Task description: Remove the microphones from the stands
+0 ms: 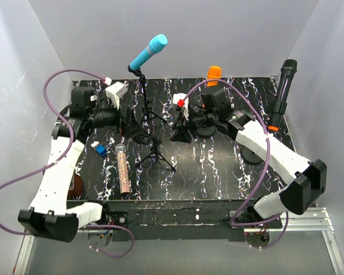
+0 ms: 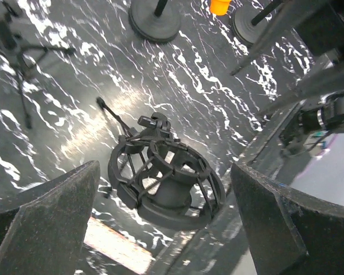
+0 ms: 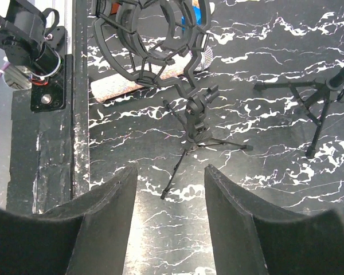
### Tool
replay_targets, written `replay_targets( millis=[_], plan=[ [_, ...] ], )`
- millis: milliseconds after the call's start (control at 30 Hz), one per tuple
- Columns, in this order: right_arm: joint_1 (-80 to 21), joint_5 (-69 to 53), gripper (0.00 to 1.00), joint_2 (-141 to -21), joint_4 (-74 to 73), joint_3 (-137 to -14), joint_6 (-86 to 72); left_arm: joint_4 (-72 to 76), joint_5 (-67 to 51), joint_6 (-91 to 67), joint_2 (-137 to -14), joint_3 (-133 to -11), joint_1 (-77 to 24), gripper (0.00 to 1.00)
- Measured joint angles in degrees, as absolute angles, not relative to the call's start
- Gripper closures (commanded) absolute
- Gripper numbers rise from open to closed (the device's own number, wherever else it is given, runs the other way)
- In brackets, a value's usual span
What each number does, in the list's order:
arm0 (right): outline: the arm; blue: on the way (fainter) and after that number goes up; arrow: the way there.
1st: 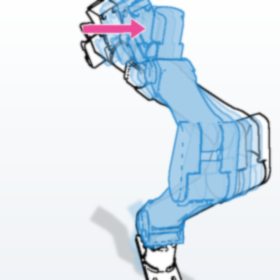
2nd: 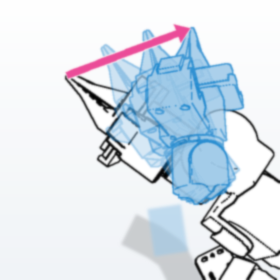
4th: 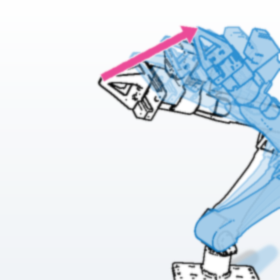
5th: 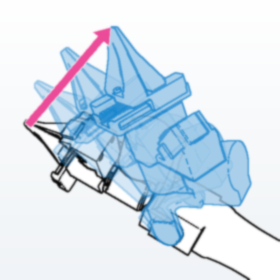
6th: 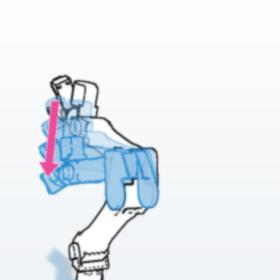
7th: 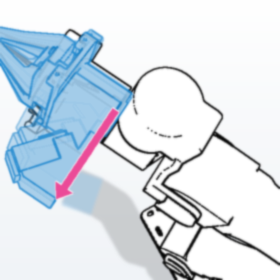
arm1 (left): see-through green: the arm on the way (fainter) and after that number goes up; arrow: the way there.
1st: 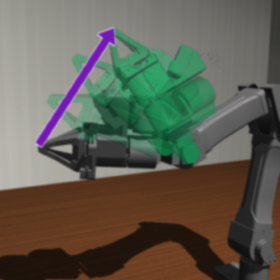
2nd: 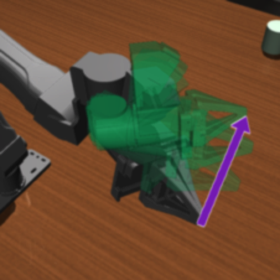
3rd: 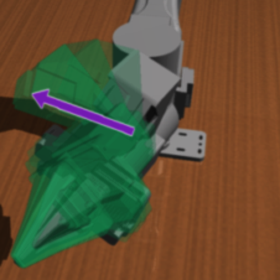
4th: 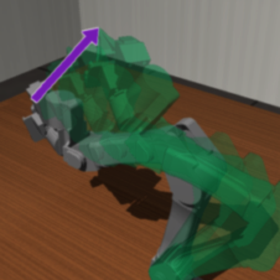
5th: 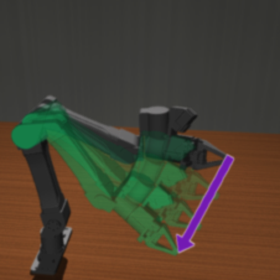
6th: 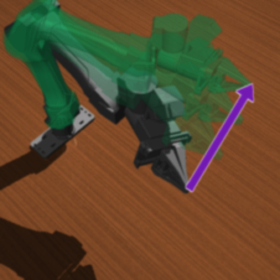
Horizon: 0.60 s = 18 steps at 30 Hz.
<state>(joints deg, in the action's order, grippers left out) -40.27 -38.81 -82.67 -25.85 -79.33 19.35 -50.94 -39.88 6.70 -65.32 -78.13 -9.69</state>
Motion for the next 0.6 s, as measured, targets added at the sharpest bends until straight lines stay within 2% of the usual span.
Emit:
replay_targets(
  millis=[200,267,400,500,600],
  plan=[
    [-40.3,-39.3,0.43,-82.4,-24.6,-78.9,19.7,-61.0,-39.7,-2.5,-78.0,-86.9,-9.1,0.03],
    [-40.3,-39.6,0.43,-82.4,-23.4,-78.5,19.6,-63.0,-40.3,-4.1,-81.0,-87.8,-9.0,0.07],
    [-40.3,-39.9,0.43,-82.1,-22.3,-77.8,19.2,-66.2,-43.0,-6.7,-82.7,-87.4,-8.6,0.15],
    [-40.3,-39.9,0.42,-82.0,-22.6,-77.8,19.6,-67.4,-46.2,-8.7,-81.8,-85.7,-7.7,0.15],
    [-40.3,-39.4,0.42,-81.8,-22.8,-77.8,19.9,-68.6,-48.1,-11.1,-81.5,-85.0,-6.0,0.27]
  ],
)
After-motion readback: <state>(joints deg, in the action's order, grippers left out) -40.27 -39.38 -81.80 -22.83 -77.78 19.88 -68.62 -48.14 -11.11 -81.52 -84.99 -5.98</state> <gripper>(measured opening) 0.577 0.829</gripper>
